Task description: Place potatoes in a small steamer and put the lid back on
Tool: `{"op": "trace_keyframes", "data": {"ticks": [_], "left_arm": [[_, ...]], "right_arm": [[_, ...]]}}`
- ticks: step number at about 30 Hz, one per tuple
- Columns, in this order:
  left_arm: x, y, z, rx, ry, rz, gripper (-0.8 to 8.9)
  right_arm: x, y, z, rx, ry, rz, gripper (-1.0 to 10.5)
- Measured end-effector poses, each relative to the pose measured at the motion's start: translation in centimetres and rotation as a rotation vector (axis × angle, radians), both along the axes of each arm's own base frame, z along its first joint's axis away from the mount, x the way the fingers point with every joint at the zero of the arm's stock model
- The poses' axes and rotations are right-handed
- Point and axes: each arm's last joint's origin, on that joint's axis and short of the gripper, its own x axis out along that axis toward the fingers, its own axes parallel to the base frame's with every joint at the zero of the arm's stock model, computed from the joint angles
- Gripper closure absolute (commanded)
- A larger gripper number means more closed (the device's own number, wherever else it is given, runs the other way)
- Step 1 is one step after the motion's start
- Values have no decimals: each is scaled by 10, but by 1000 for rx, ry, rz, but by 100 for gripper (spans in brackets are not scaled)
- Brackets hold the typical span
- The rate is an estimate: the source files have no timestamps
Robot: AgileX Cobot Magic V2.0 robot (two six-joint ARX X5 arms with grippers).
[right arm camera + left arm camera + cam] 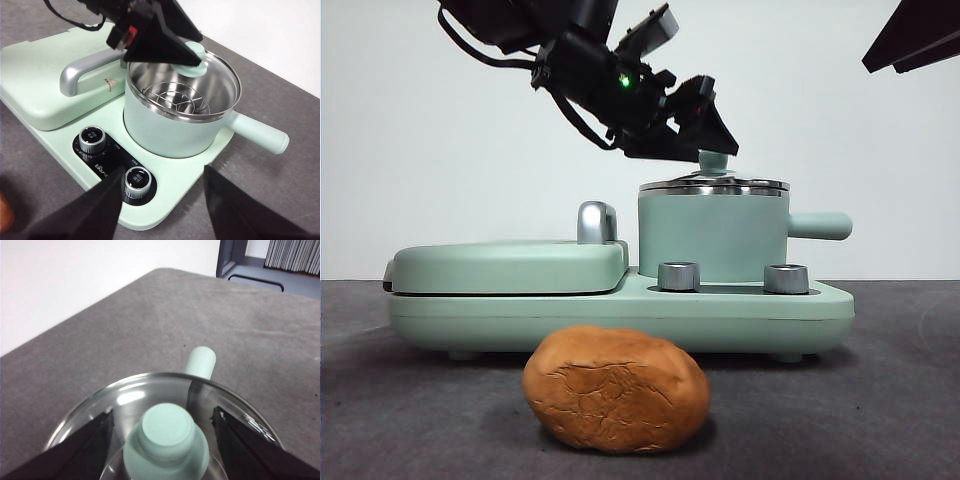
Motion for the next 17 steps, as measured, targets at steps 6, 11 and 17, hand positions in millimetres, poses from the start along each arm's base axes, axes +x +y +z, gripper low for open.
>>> {"op": "trace_keyframes", "data": {"ticks": [6, 11, 17], "left_arm": [[3, -2, -10, 15, 15, -1, 507], [3, -2, -10, 14, 10, -2, 563], [2, -4, -9, 12, 7, -6, 801]], "right_arm": [[0, 0, 0, 0, 0, 0, 697], [0, 0, 0, 0, 0, 0, 697], [0, 0, 0, 0, 0, 0, 697]]}}
